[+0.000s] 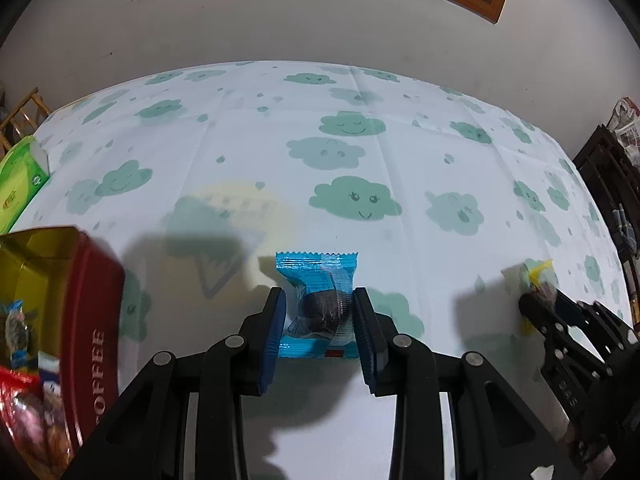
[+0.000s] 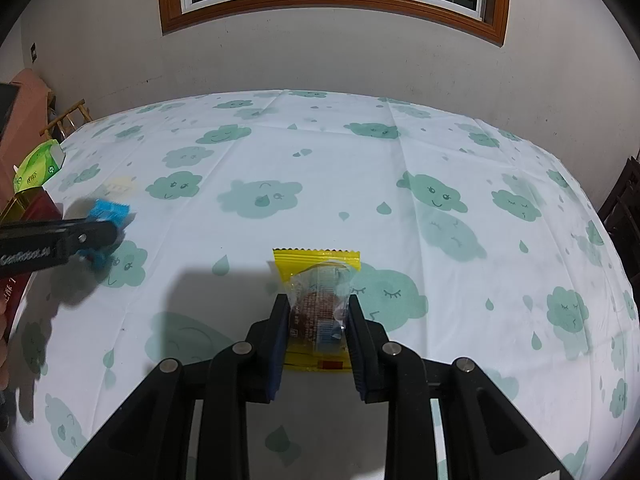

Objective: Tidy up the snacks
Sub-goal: 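Carry the blue-wrapped candy over the gold tin with the left gripper while the right gripper holds the yellow candy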

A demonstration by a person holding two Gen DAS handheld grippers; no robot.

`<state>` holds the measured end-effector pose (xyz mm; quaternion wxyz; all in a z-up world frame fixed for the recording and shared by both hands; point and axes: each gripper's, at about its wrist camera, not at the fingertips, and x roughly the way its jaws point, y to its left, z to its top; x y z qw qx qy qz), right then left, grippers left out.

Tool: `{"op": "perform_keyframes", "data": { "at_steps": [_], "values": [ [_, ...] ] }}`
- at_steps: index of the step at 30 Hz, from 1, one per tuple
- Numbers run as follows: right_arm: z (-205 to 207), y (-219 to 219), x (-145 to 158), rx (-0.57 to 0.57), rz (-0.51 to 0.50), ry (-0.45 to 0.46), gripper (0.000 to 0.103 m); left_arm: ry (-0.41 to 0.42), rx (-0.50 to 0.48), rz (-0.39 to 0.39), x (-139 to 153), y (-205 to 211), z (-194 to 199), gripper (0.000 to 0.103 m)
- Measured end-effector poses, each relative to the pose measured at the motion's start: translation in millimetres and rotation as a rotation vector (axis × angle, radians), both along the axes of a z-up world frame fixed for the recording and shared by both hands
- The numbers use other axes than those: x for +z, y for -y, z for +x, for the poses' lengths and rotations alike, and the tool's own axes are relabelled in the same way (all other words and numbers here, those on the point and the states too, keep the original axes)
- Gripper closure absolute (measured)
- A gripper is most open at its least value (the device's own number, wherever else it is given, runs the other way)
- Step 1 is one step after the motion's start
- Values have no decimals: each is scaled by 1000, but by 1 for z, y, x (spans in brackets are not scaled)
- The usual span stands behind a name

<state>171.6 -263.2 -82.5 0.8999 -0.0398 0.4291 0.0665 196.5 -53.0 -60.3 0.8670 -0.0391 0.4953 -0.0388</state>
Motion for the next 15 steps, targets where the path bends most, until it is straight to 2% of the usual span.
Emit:
{"op": "perform_keyframes", "data": {
  "at_steps": [9,15],
  "values": [
    [1,0,0,0,-3,0,76,-1,15,-8,21,-5,-36,73],
    [0,0,0,-1,-7,0,76,28,11,9,43,-11,-63,73]
  ]
}}
